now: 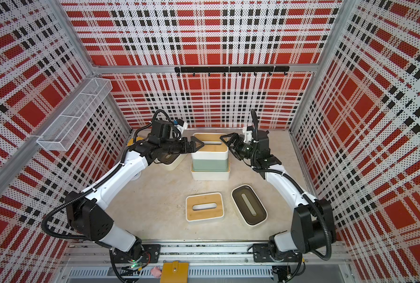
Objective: Stack the tissue boxes
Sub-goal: Adjust the tissue box on the tissue box.
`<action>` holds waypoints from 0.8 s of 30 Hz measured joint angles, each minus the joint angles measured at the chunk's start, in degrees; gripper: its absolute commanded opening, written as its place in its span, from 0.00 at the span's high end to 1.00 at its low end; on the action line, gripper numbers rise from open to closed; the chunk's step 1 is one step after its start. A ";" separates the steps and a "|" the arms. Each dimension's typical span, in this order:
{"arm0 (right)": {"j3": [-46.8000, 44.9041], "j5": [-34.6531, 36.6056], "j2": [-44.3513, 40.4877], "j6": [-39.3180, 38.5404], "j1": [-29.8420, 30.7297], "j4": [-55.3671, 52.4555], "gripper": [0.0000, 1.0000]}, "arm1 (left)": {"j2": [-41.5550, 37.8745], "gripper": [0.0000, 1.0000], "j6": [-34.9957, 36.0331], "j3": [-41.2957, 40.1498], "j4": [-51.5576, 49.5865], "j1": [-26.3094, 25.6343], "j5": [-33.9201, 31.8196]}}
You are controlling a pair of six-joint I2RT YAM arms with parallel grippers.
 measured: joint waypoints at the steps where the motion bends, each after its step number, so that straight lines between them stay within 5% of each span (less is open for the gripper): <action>1: 0.35 0.04 0.11 -0.31 0.00 -0.37 0.00 | -0.04 0.01 -0.07 -0.04 0.00 0.00 0.02; 14: 3.19 -1.20 0.31 -2.56 -1.33 -3.39 0.00 | -5.16 0.01 -1.42 -3.23 1.09 5.70 2.89; 24: 1.55 -1.01 -6.69 -6.67 -3.10 -8.87 0.00 | -20.72 0.01 3.02 -15.34 0.81 6.47 0.46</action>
